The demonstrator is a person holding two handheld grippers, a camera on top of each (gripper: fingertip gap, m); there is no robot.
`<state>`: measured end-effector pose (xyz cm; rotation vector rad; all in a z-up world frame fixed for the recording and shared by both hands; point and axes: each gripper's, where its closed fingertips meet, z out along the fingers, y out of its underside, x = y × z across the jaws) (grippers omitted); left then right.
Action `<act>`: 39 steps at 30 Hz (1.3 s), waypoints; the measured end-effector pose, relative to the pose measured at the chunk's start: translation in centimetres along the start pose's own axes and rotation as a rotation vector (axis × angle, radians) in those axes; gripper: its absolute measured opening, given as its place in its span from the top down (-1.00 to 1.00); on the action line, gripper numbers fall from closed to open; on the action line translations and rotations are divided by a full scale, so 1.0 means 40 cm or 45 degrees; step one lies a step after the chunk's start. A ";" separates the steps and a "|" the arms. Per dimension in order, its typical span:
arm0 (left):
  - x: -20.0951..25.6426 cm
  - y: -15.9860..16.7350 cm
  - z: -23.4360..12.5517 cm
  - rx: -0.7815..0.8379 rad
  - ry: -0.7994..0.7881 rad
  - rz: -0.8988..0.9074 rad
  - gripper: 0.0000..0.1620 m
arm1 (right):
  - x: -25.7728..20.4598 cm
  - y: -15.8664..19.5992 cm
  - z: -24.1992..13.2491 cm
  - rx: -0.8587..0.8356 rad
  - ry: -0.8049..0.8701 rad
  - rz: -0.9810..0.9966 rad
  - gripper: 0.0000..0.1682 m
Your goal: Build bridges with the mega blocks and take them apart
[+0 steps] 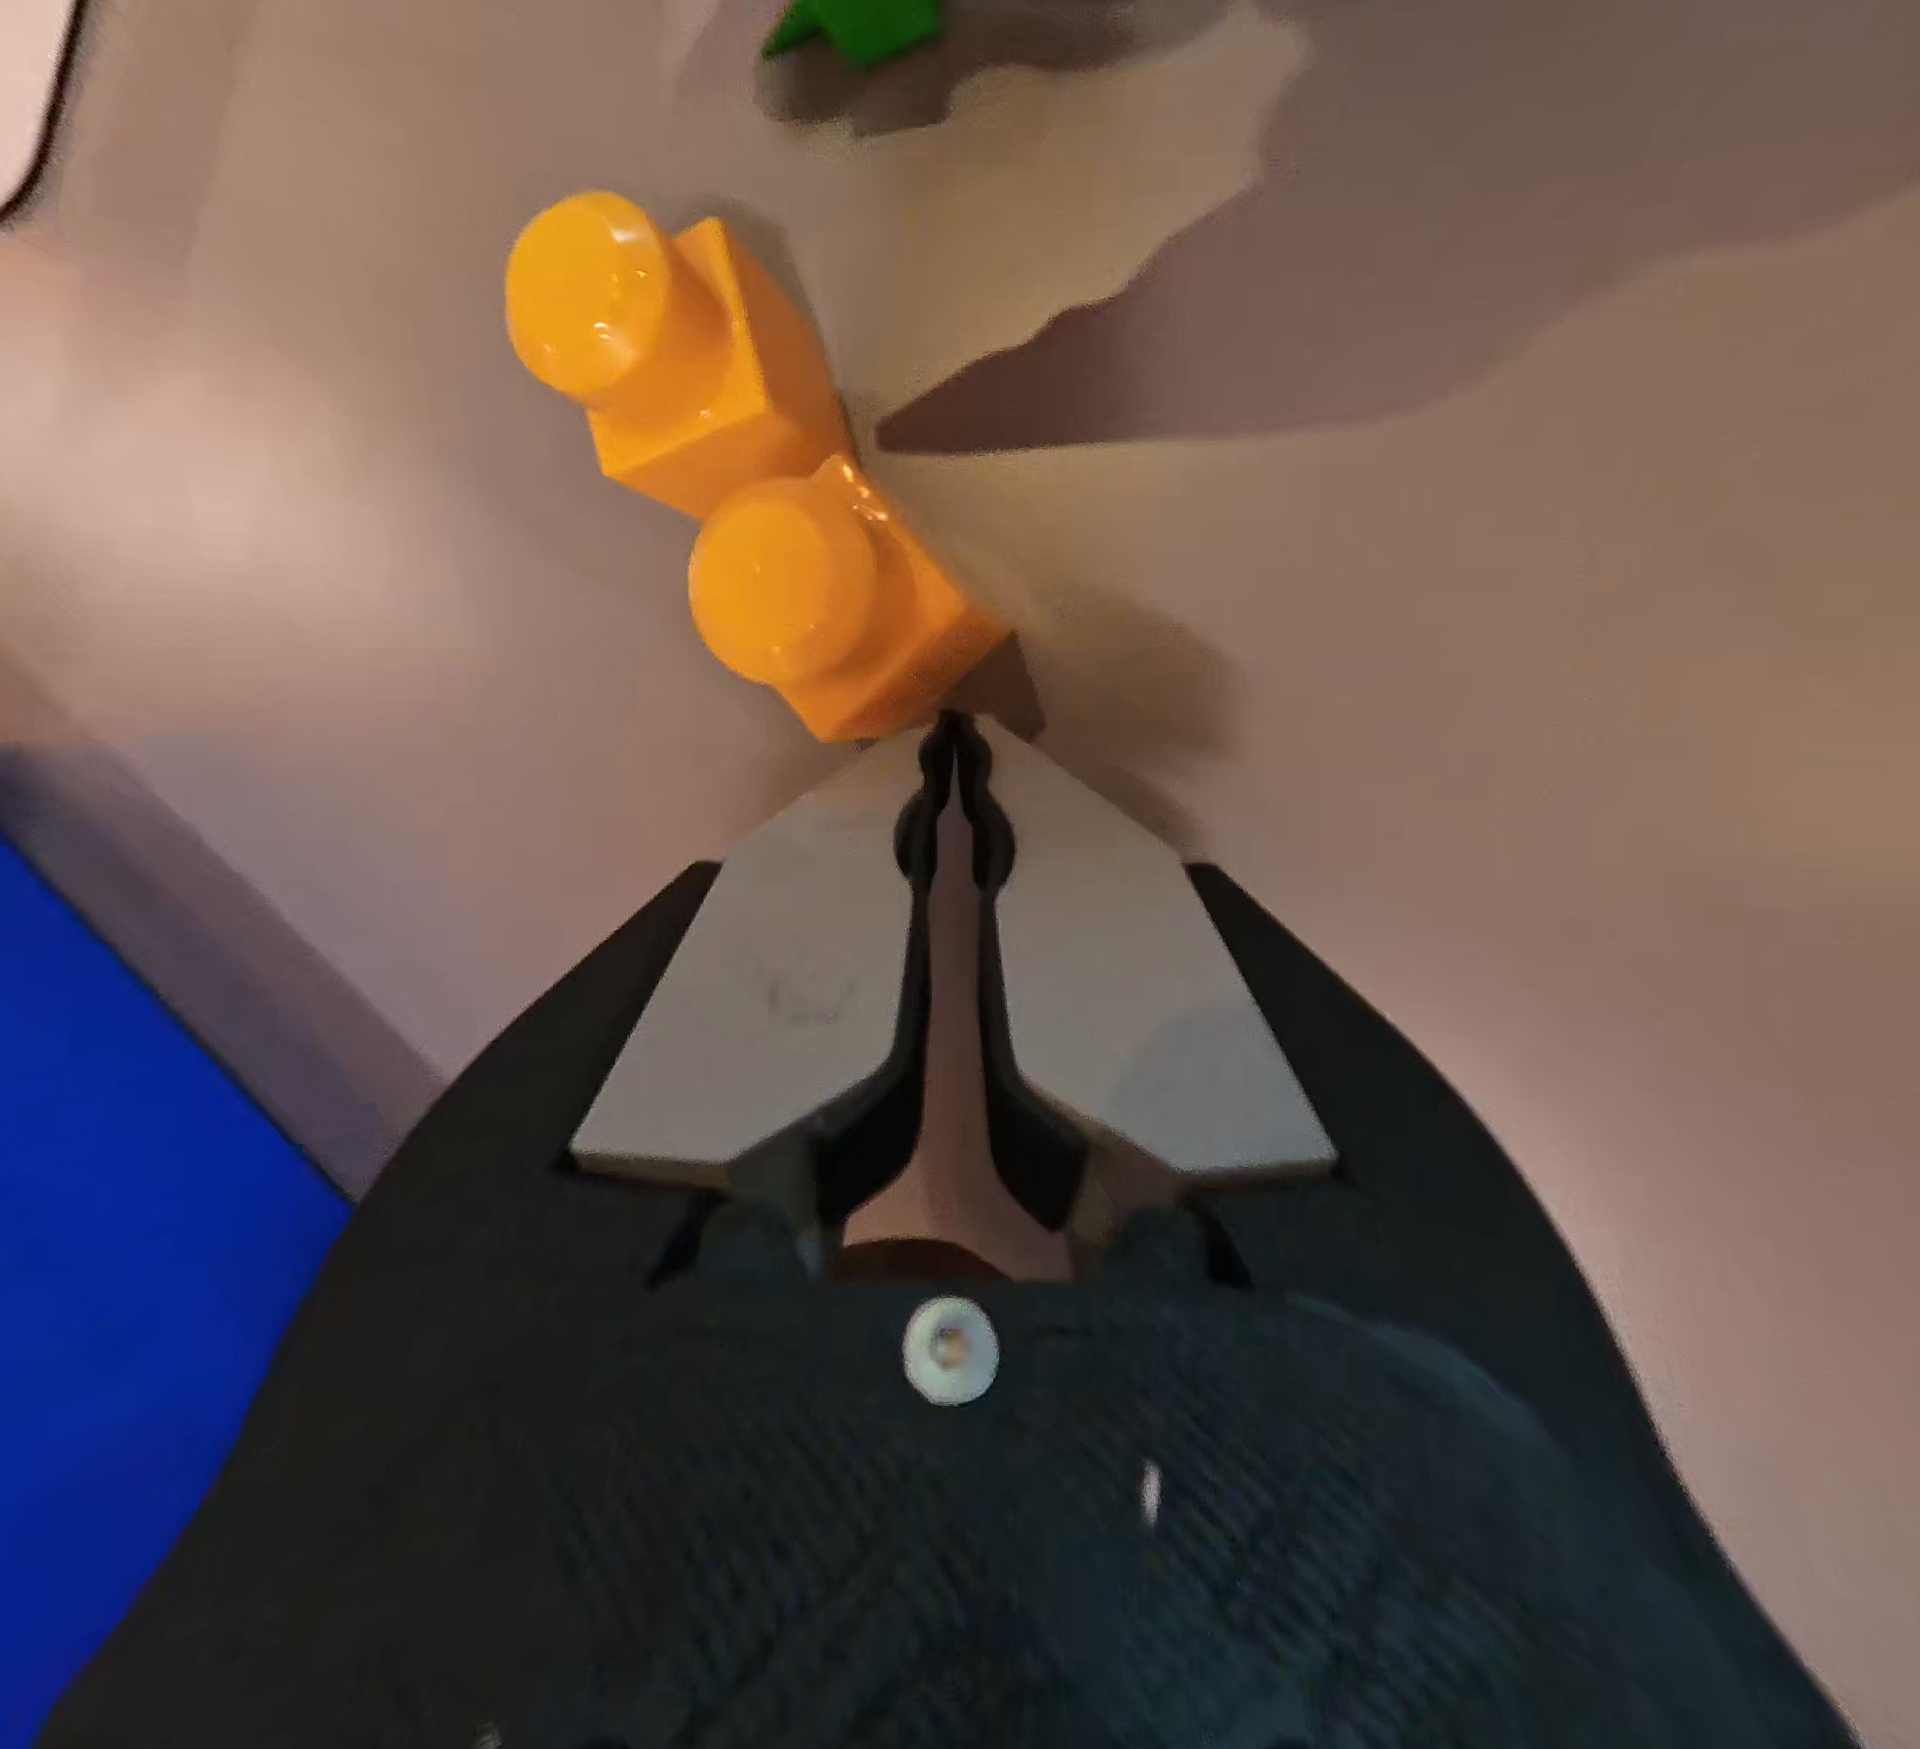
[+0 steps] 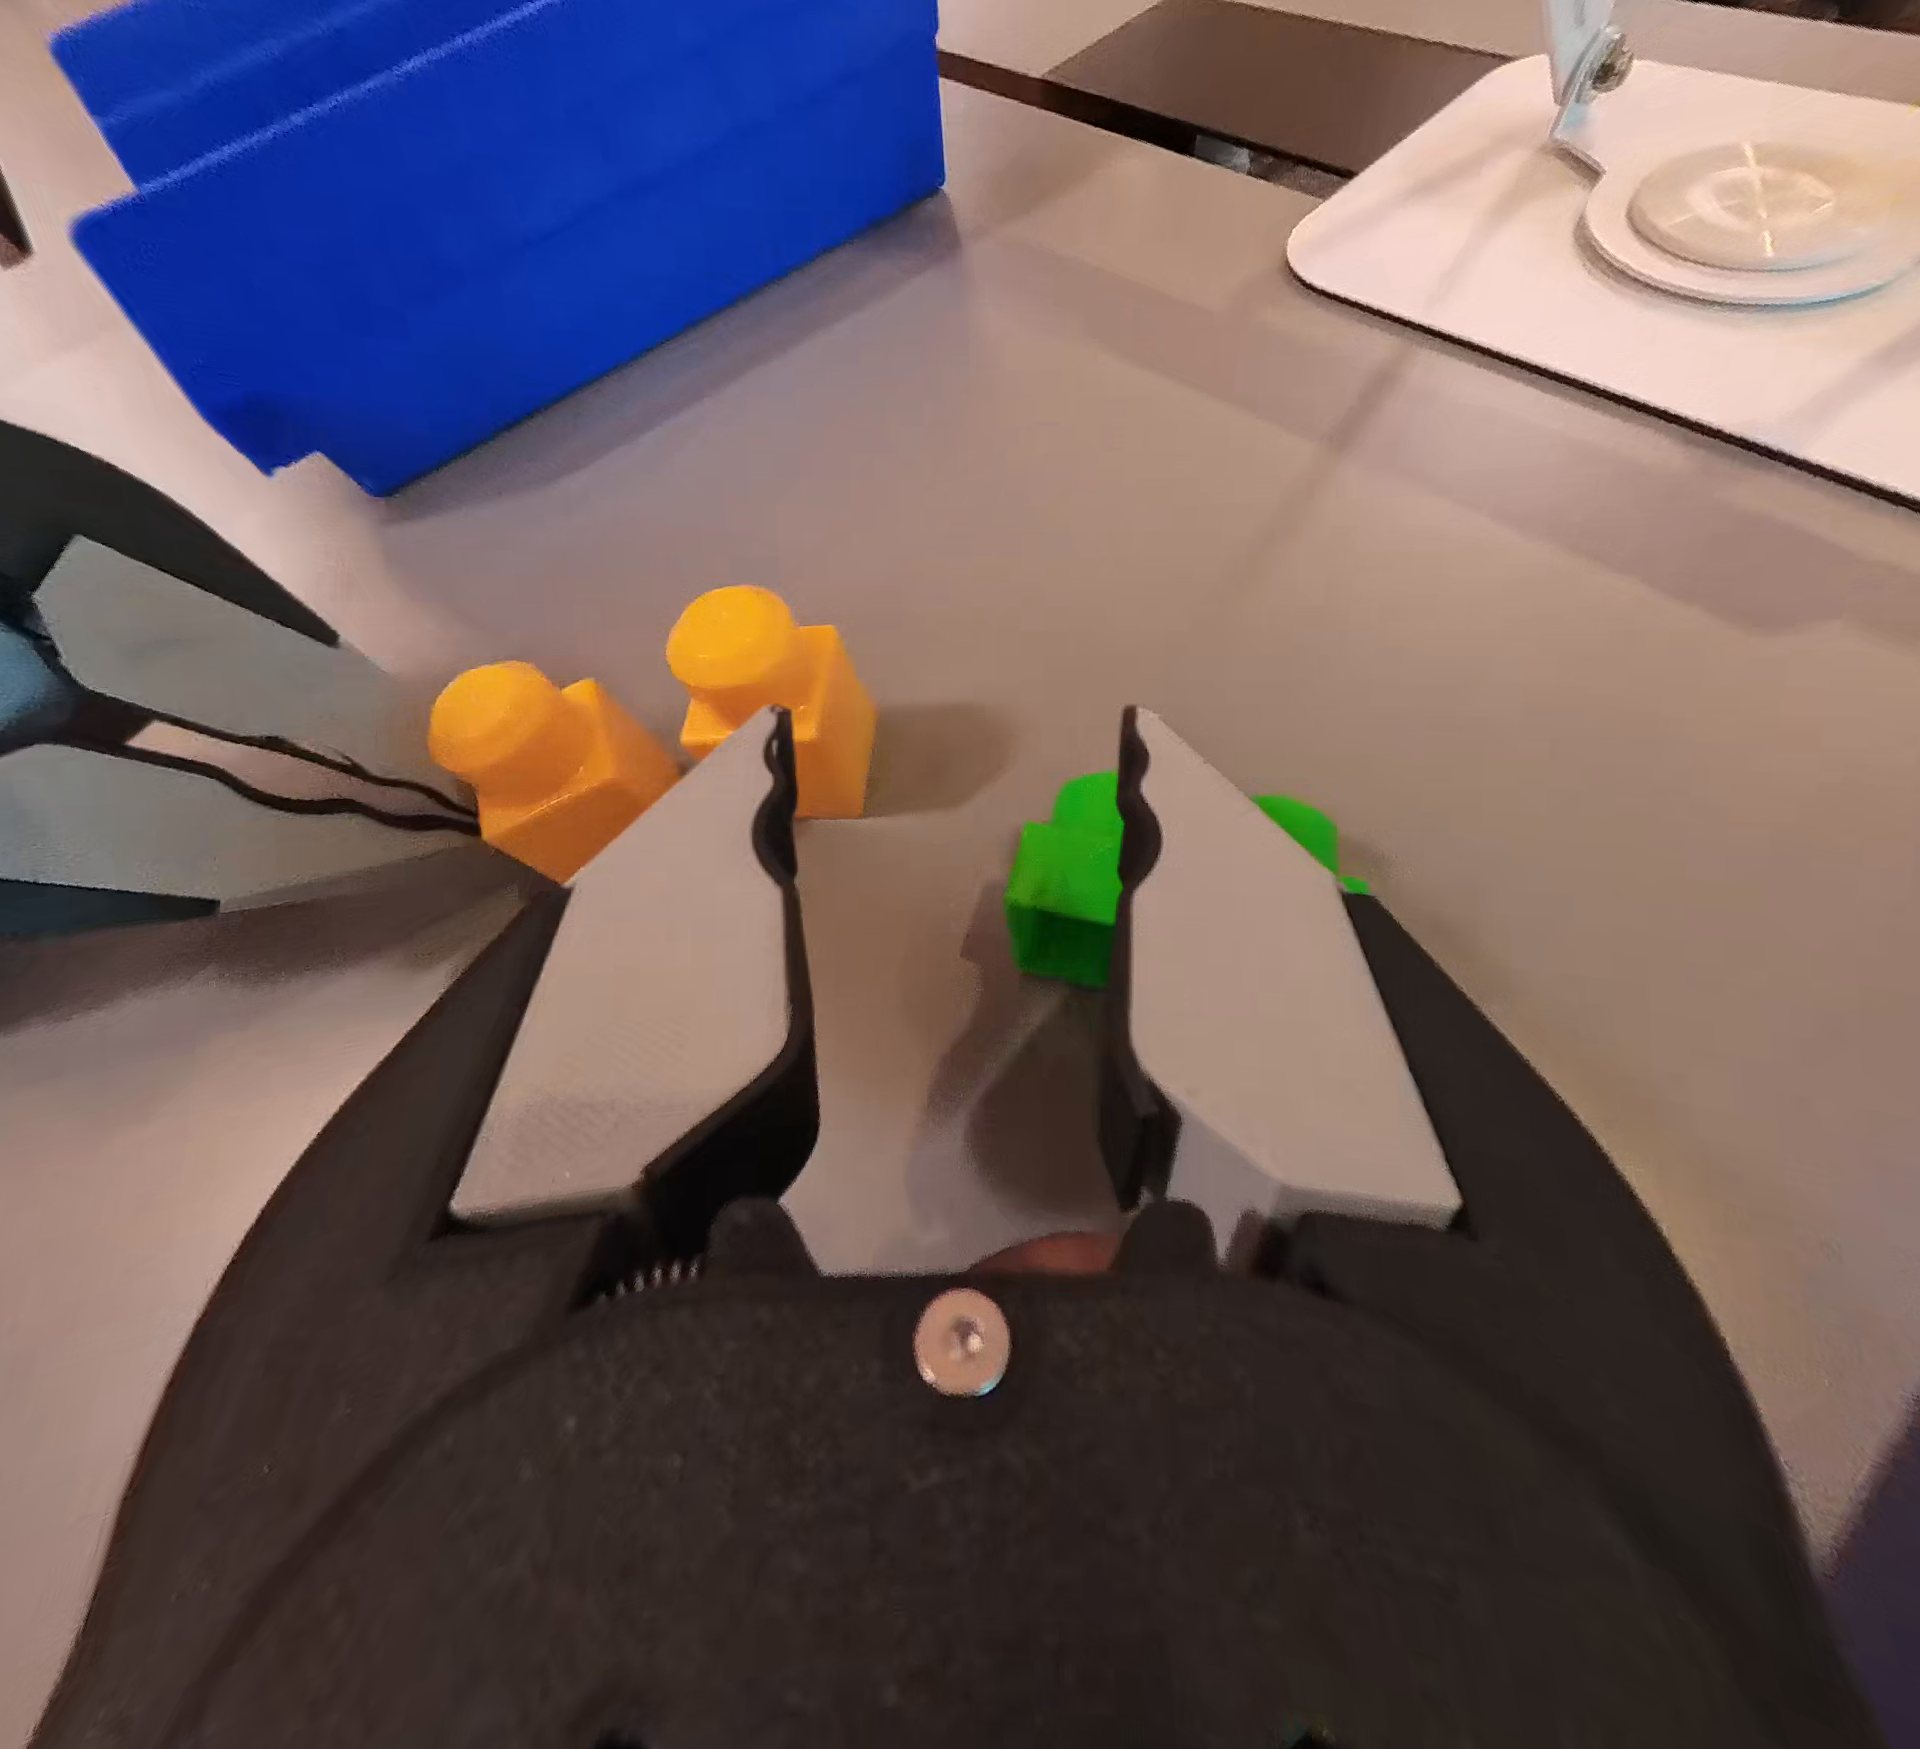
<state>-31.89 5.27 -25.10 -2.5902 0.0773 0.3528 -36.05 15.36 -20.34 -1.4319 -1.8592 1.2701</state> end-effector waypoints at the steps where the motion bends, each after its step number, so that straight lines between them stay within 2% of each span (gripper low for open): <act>1: -0.005 -0.001 0.004 -0.011 -0.011 -0.026 1.00 | -0.002 0.000 0.009 -0.015 -0.006 -0.009 0.28; 5: -0.051 0.005 0.015 -0.019 -0.101 -0.097 1.00 | -0.045 0.013 0.043 -0.096 -0.112 -0.099 0.30; 9: -0.060 0.003 0.019 0.039 -0.056 -0.182 1.00 | -0.093 0.043 0.046 -0.162 -0.301 -0.107 0.28; 13: -0.044 0.017 0.003 0.061 0.001 -0.214 1.00 | -0.091 0.031 0.005 -0.143 -0.320 -0.174 0.25; 16: -0.079 0.037 0.003 0.051 -0.093 -0.220 1.00 | -0.119 0.039 -0.046 -0.156 -0.367 -0.284 0.27; 18: -0.090 0.039 0.005 0.078 -0.087 -0.263 0.99 | -0.139 0.058 -0.058 -0.192 -0.350 -0.383 0.40; 20: -0.087 0.040 0.004 0.092 -0.060 -0.285 0.99 | -0.179 0.080 -0.053 -0.221 -0.370 -0.482 0.72; 21: -0.086 0.040 0.003 0.095 -0.061 -0.282 0.99 | -0.193 0.087 -0.043 -0.233 -0.361 -0.511 0.82; 23: -0.079 0.038 0.002 0.105 -0.060 -0.271 1.00 | -0.222 0.103 -0.016 -0.268 -0.380 -0.520 0.77; 25: -0.074 0.036 0.002 0.118 -0.055 -0.268 1.00 | -0.225 0.114 0.019 -0.299 -0.342 -0.511 0.64; 30: -0.093 0.034 0.006 0.129 -0.103 -0.278 0.95 | -0.223 0.109 0.076 -0.282 -0.249 -0.546 0.57; 32: -0.096 0.026 0.013 0.139 -0.121 -0.265 0.99 | -0.224 0.103 0.088 -0.268 -0.229 -0.527 0.51; 37: -0.119 0.020 0.021 0.153 -0.181 -0.283 0.96 | -0.219 0.091 0.062 -0.236 -0.176 -0.523 0.47; 39: -0.128 0.031 0.018 0.141 -0.192 -0.297 0.96 | -0.189 0.062 0.034 -0.158 -0.081 -0.483 0.37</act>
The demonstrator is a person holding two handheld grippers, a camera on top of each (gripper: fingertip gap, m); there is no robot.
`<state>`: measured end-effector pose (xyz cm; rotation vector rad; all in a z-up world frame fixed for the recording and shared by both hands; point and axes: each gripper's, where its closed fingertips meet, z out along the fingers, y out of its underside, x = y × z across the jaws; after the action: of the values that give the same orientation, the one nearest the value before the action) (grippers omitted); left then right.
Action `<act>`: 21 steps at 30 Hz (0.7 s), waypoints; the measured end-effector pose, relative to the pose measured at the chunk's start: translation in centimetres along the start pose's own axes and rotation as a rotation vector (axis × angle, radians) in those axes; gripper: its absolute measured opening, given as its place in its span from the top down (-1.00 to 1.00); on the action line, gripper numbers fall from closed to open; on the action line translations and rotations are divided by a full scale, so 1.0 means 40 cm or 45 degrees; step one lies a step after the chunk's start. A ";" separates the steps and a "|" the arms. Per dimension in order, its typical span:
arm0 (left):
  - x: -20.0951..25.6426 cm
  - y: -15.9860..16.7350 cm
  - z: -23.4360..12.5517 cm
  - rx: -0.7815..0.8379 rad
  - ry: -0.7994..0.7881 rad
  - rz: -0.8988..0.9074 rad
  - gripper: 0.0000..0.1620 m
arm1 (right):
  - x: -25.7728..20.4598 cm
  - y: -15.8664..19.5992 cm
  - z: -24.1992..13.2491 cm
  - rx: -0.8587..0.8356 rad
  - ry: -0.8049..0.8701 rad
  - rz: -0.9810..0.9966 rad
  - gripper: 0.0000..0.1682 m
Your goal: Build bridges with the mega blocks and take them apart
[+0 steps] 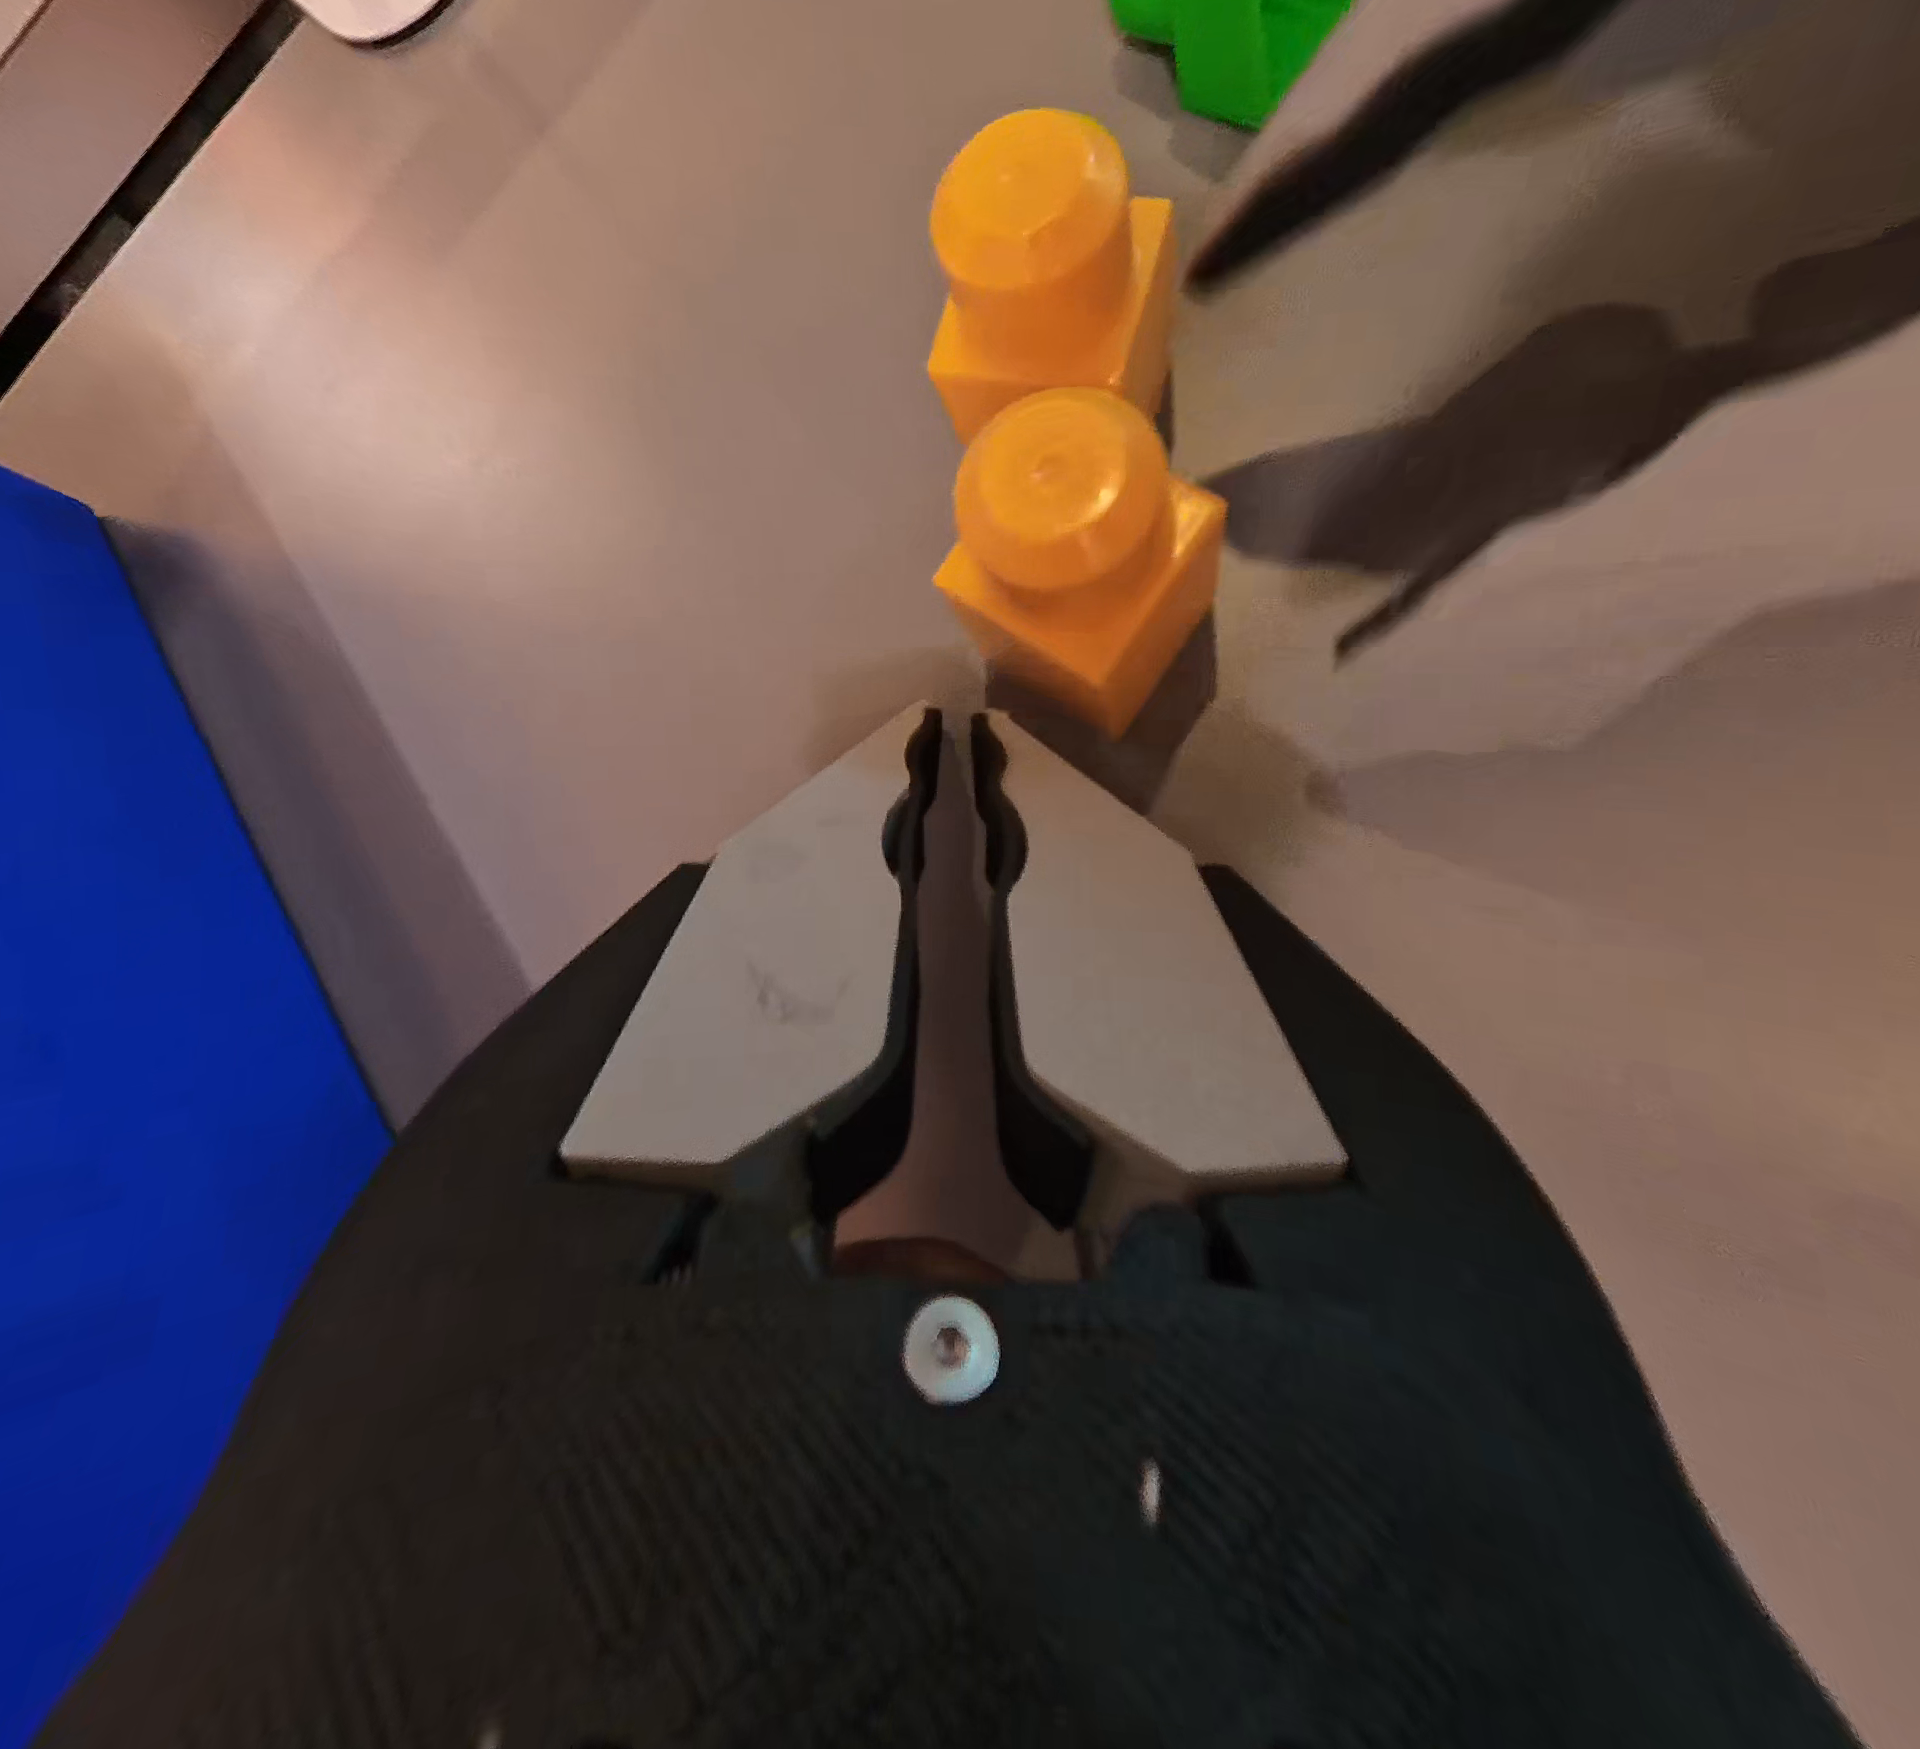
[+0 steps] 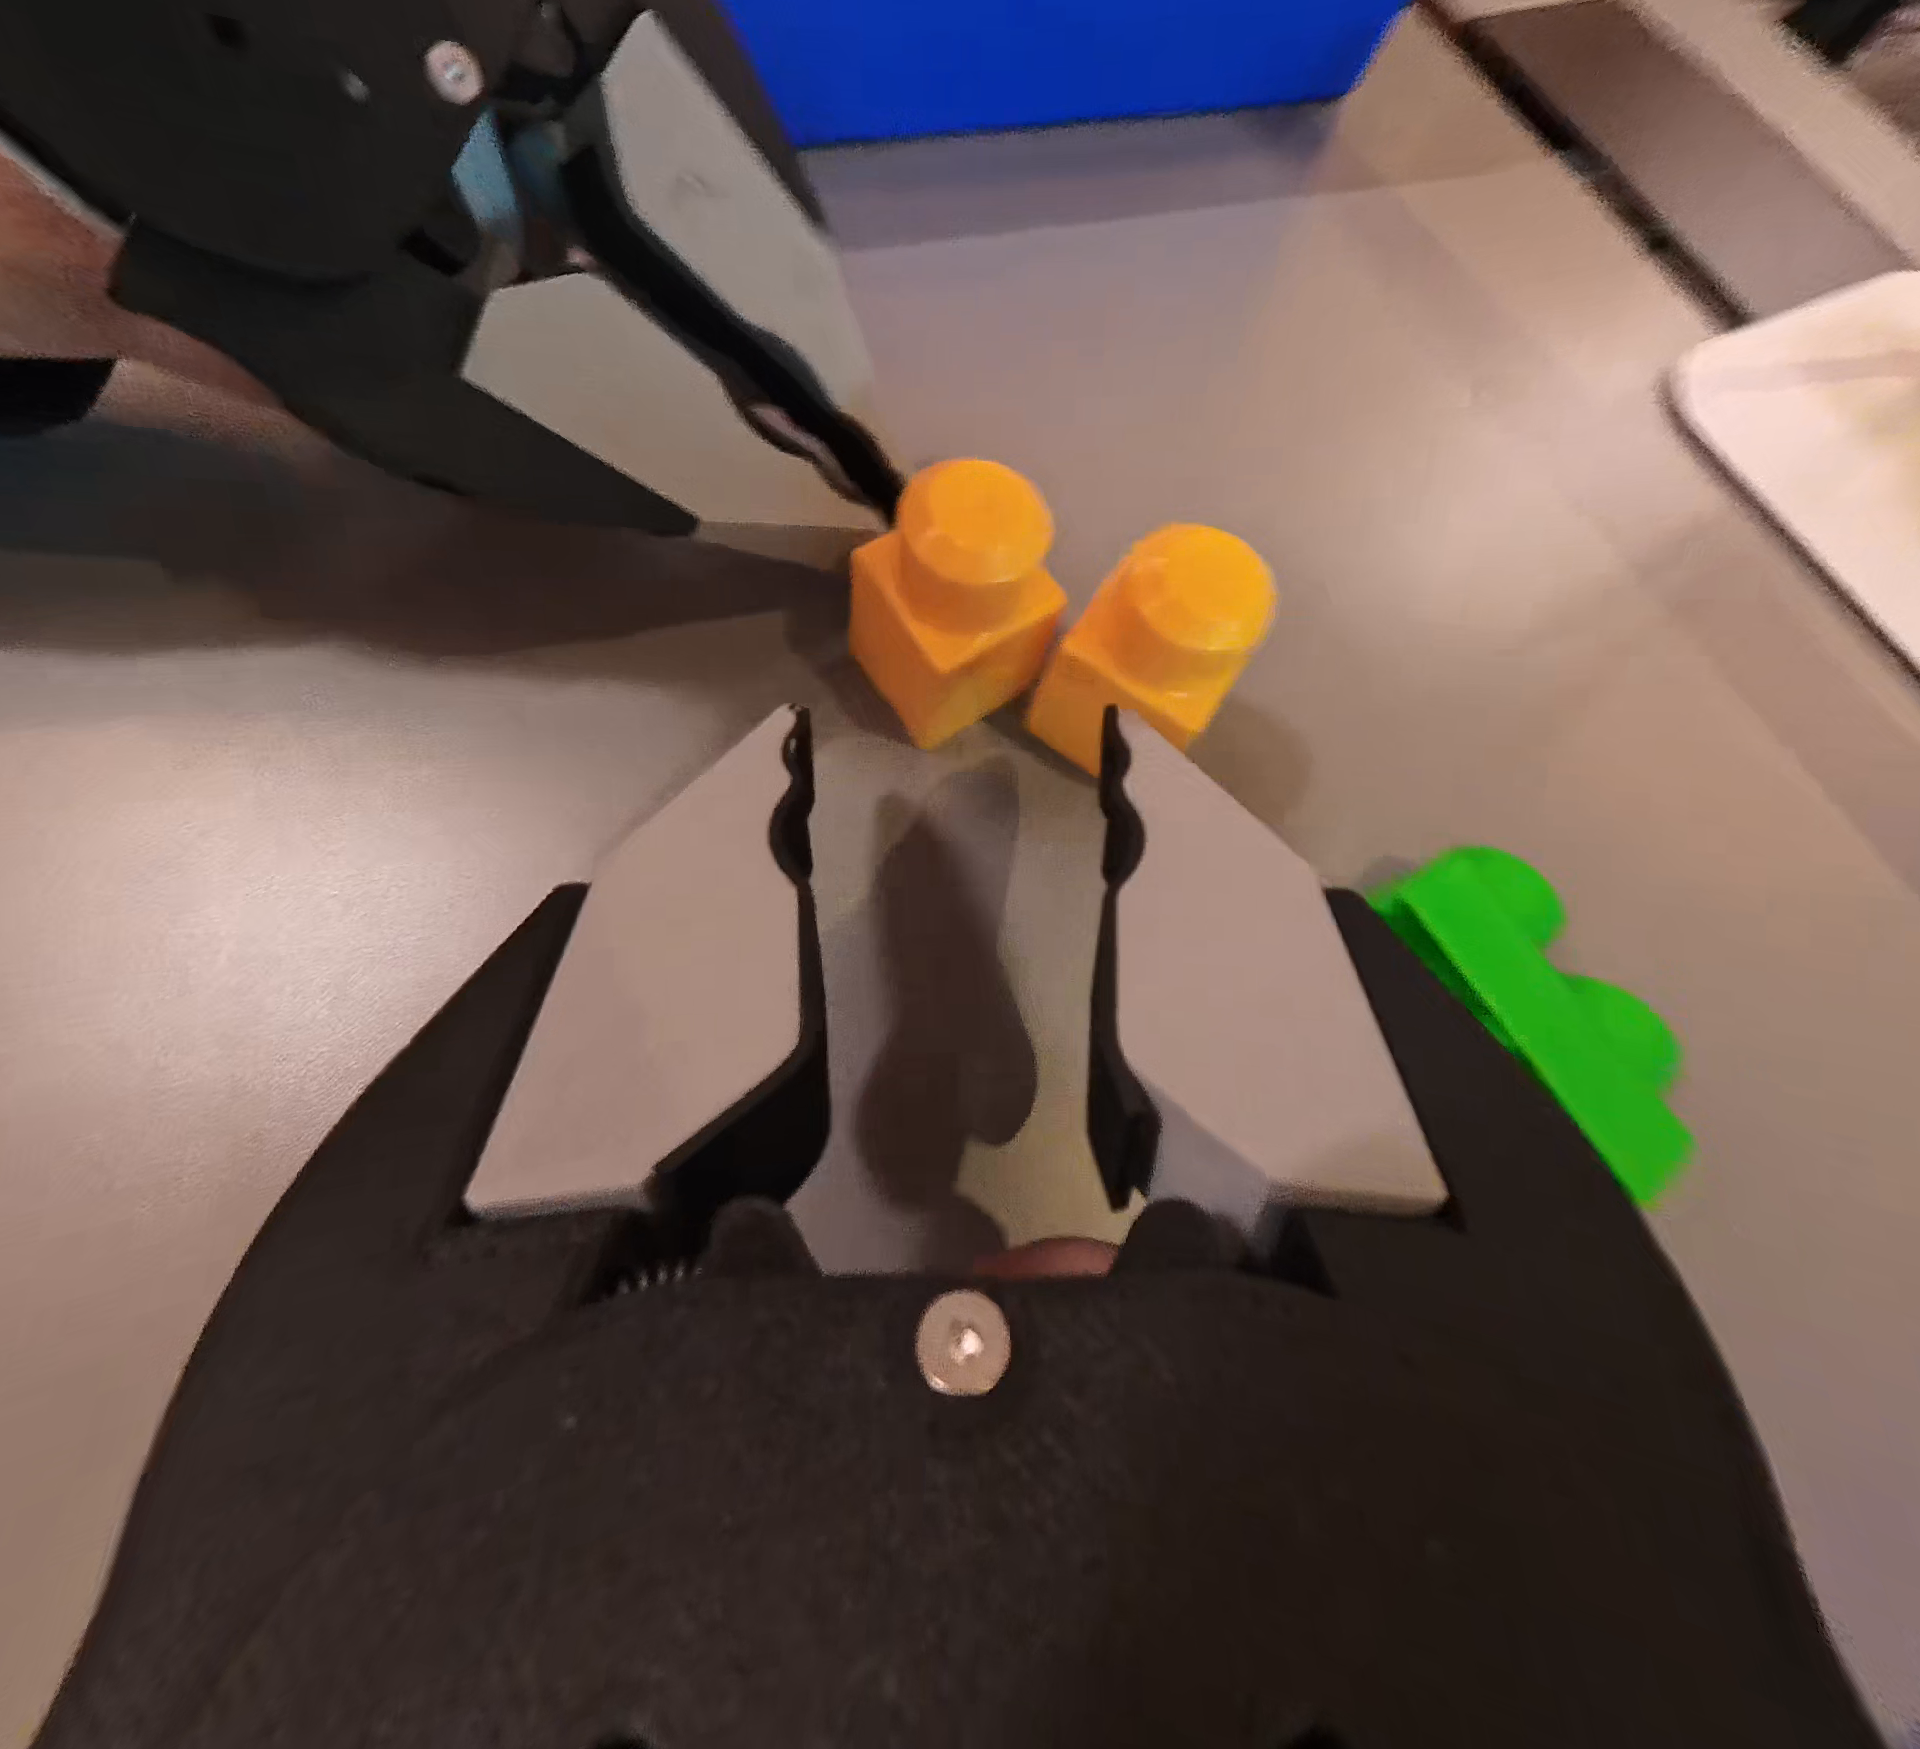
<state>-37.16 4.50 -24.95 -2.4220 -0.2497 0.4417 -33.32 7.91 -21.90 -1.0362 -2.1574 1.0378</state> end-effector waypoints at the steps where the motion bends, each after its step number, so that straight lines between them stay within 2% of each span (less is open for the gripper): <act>1: 0.003 0.007 -0.006 -0.010 0.026 -0.005 0.97 | 0.018 -0.008 -0.017 0.040 0.044 0.046 0.33; 4: 0.007 0.006 -0.034 0.022 0.086 -0.041 0.93 | 0.017 -0.015 -0.039 0.121 0.006 0.233 0.12; 5: 0.011 -0.004 -0.041 0.049 0.104 -0.051 0.92 | 0.009 -0.008 -0.035 0.110 -0.020 0.263 0.12; 8: 0.031 -0.022 -0.042 0.090 0.153 -0.059 0.89 | 0.039 0.024 -0.022 0.030 0.089 0.208 0.20; 11: 0.048 0.002 -0.025 0.012 0.162 -0.013 0.87 | 0.078 0.019 -0.011 0.036 0.140 0.161 0.27; 14: 0.070 0.001 -0.024 0.016 0.207 -0.001 0.88 | 0.050 -0.008 -0.014 0.053 -0.067 -0.005 0.34; 17: 0.073 -0.001 -0.024 0.036 0.219 -0.026 0.88 | 0.075 -0.004 -0.027 0.033 -0.162 -0.165 0.33; 21: 0.056 -0.009 -0.013 0.053 0.161 -0.039 0.85 | 0.089 0.010 -0.006 -0.009 -0.420 -0.049 0.20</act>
<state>-34.90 5.12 -24.90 -2.3911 -0.2202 0.2758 -35.02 11.07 -21.62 -0.8708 -2.4311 1.2562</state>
